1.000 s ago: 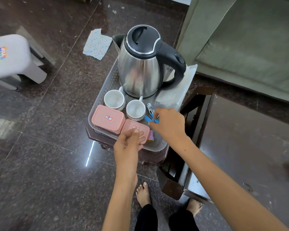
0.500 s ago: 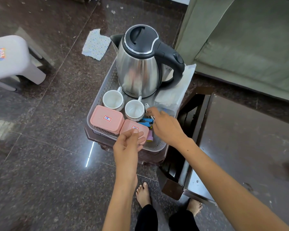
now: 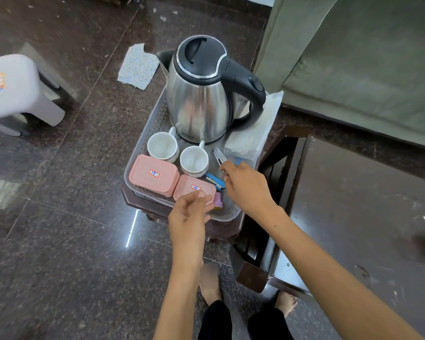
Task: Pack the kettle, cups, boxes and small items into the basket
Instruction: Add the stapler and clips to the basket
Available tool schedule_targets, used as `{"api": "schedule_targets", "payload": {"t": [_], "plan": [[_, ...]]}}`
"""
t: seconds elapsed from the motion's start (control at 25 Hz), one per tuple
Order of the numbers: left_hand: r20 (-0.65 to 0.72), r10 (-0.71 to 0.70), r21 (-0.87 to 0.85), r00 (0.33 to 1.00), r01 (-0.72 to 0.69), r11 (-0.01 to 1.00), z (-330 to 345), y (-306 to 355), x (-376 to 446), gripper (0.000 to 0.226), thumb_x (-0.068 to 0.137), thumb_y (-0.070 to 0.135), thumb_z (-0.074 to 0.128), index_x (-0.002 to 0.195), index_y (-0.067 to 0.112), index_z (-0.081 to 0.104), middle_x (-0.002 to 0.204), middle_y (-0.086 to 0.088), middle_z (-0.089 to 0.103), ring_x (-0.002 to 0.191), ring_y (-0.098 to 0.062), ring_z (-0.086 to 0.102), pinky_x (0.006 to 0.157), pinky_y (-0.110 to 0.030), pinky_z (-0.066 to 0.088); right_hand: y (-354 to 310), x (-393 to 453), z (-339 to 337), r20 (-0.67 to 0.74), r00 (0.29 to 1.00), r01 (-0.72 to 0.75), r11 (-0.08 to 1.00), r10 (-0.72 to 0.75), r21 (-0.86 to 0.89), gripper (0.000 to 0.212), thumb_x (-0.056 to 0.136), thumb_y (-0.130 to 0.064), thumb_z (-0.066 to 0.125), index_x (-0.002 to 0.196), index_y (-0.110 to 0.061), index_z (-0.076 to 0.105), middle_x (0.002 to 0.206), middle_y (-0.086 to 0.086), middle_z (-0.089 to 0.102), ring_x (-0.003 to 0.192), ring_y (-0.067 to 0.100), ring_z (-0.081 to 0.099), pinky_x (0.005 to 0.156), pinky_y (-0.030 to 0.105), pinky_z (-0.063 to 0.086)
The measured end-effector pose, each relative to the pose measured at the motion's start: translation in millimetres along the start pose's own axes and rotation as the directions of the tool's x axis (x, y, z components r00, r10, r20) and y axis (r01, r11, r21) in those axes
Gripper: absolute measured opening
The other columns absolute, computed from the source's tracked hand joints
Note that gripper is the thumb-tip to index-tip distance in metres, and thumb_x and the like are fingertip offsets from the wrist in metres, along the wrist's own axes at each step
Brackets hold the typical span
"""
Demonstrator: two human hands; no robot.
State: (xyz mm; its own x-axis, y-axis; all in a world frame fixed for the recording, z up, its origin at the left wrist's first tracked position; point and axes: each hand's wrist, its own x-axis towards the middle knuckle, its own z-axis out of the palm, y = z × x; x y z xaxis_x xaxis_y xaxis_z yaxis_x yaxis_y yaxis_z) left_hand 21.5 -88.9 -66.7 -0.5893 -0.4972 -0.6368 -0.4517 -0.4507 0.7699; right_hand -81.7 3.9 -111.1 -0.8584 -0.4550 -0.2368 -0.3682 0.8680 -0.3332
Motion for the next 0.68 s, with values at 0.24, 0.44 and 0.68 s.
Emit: {"api": "schedule_targets", "payload": {"t": [0.24,0.44,0.68], "plan": [[-0.012,0.132,0.141,0.991,-0.129,0.981,4.3,-9.8,-0.6,0.01,0.092,0.015,0.057,0.099,0.016,0.064,0.094,0.0,0.071,0.087,-0.009,0.069,0.082,-0.03,0.052,-4.7,-23.1,-6.2,-0.134,0.99,-0.022,0.977,0.051,0.211,0.021,0.093,-0.013,0.045,0.108,-0.016,0.06,0.099,0.002,0.068,0.087,0.027,0.062,0.069,0.038,0.051],[0.138,0.398,0.413,0.907,-0.418,0.809,15.6,-14.7,-12.4,0.011,0.092,0.017,0.057,0.096,0.023,0.064,0.091,0.008,0.069,0.084,-0.001,0.063,0.073,-0.012,0.046,-6.5,-57.0,-10.1,-0.265,0.945,-0.079,0.92,0.192,0.385,0.018,0.091,-0.016,0.05,0.102,-0.02,0.064,0.097,-0.001,0.069,0.086,0.02,0.063,0.069,0.037,0.052],[0.428,0.562,0.586,0.708,-0.69,0.424,48.3,-43.6,-38.8,0.017,0.095,0.017,0.051,0.107,0.015,0.062,0.107,0.006,0.062,0.104,-0.01,0.054,0.098,-0.043,0.042,34.1,-113.3,-2.2,-0.451,0.834,-0.152,0.919,0.316,0.363,0.022,0.092,-0.022,0.045,0.103,-0.02,0.064,0.1,-0.006,0.067,0.091,0.013,0.06,0.062,0.029,0.051]]}}
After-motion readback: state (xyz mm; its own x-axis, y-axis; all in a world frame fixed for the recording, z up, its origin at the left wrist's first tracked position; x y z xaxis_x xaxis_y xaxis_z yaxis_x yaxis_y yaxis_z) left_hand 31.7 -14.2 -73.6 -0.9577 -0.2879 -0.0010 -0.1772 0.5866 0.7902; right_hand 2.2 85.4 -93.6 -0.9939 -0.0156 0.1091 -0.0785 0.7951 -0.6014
